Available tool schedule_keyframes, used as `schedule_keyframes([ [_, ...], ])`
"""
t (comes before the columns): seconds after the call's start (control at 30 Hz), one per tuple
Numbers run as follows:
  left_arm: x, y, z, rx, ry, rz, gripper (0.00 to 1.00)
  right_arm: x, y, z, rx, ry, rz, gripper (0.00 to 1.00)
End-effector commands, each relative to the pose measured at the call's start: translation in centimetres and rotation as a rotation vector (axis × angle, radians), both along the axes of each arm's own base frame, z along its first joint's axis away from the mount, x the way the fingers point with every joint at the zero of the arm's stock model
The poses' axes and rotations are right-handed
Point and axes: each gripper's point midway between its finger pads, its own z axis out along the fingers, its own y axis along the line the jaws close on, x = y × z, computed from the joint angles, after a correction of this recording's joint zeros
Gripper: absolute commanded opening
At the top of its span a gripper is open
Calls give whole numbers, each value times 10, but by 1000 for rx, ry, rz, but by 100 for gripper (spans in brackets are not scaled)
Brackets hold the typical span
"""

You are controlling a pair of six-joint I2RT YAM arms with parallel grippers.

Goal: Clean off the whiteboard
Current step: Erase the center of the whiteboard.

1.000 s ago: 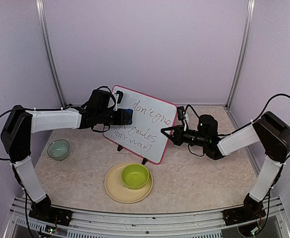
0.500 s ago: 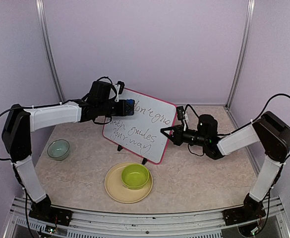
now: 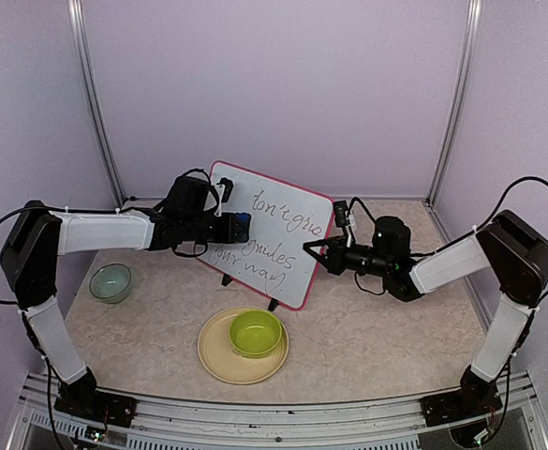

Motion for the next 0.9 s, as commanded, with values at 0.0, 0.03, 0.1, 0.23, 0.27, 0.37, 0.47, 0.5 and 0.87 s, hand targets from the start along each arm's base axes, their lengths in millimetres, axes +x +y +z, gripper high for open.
schedule_keyframes([
  [0.0, 12, -9, 16, 20, -18, -7, 1, -91, -15, -148, -378, 312, 253, 0],
  [0.03, 16, -11, 23, 19, -30, -9, 1, -91, -15, -147, -377, 312, 253, 0],
  [0.1, 21, -14, 37, 13, -52, -10, 1, -91, -15, -147, -377, 310, 254, 0],
  [0.23, 28, -16, 54, 5, -79, -12, 1, -91, -15, -147, -378, 310, 253, 0],
  [0.27, 27, -17, 56, 2, -83, -14, 1, -91, -15, -148, -379, 311, 253, 0],
  [0.37, 24, -18, 56, -8, -80, -22, 1, -91, -15, -148, -378, 312, 253, 0],
  [0.47, 17, -16, 37, 1, -49, -24, 1, -91, -15, -148, -379, 311, 253, 0],
  [0.5, 14, -15, 30, 5, -37, -24, 1, -91, -15, -148, -379, 311, 254, 0],
  [0.87, -13, 1, -34, 38, 69, -14, 1, -91, -14, -149, -379, 314, 257, 0],
])
